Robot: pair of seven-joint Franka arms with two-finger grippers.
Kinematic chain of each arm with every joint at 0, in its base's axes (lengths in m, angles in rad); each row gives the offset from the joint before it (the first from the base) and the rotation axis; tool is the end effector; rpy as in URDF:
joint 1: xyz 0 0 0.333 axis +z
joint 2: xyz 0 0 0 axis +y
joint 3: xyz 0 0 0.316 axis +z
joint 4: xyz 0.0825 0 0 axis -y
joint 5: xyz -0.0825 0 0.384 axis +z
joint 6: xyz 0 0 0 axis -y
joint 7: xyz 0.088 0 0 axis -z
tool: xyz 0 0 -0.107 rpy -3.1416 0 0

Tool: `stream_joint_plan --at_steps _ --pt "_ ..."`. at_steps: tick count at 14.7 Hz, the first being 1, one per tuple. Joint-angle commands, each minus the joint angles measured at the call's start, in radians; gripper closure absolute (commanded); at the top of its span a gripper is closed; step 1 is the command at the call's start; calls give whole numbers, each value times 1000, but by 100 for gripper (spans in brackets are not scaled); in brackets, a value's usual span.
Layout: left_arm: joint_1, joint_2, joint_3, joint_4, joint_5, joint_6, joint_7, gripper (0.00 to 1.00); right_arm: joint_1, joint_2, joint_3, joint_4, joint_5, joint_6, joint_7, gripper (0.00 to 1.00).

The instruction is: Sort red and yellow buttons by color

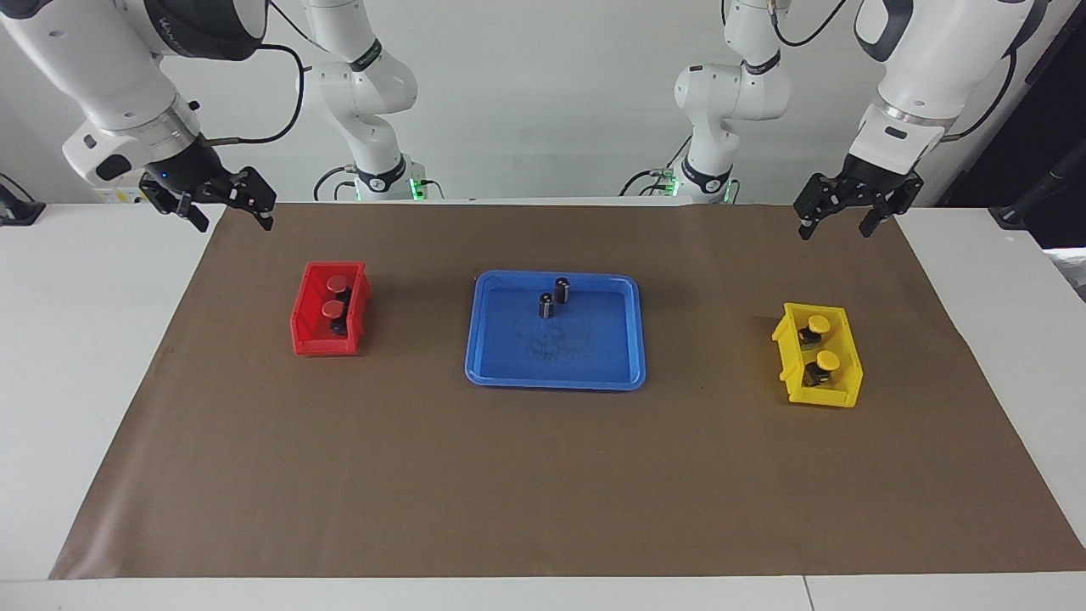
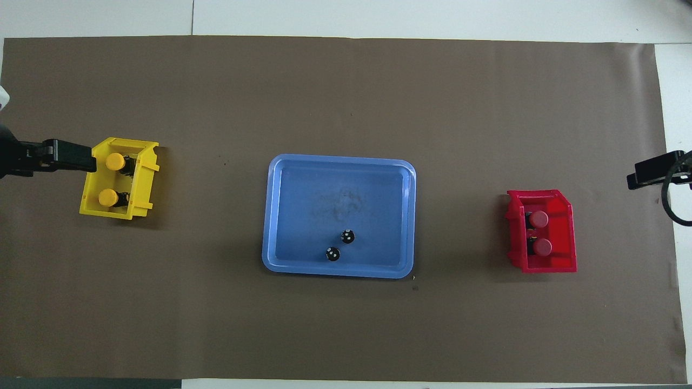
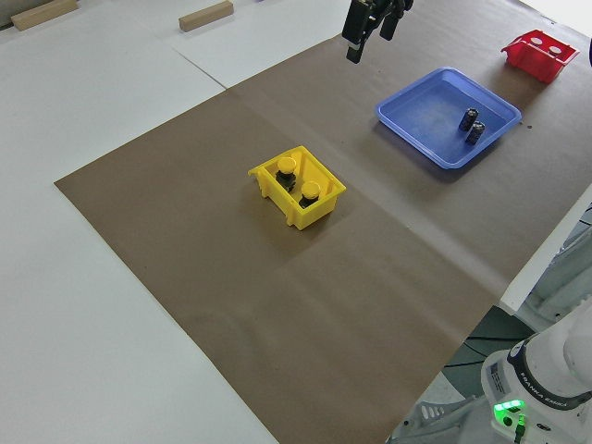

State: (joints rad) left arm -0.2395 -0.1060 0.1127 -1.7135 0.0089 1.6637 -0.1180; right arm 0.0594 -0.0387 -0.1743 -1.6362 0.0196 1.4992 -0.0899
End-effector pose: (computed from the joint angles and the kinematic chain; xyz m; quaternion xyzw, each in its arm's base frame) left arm 0.5257 -0.0630 0.6220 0.9996 -0.0048 0.0274 0.0049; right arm 0.5300 -0.0607 0.6088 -0.9986 0.0120 0.0478 0.0181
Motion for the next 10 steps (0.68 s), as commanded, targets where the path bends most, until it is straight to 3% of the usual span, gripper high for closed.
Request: stream_joint_plan --at_steps 1,3,5,6,10 --pt "18 14 15 35 -15 -44 4 0 -3 -20 6 -25 2 15 16 0" --pt "26 19 13 55 -14 -50 4 0 -3 -20 6 -25 2 15 16 0" --pt "173 23 -113 80 -18 -97 29 0 -3 -21 7 -25 2 13 16 0" --pt "196 20 -149 80 -17 -101 58 0 -3 -21 6 -25 2 15 16 0" --pt "209 22 -145 81 -18 -96 66 0 -3 -20 7 -25 2 13 16 0"
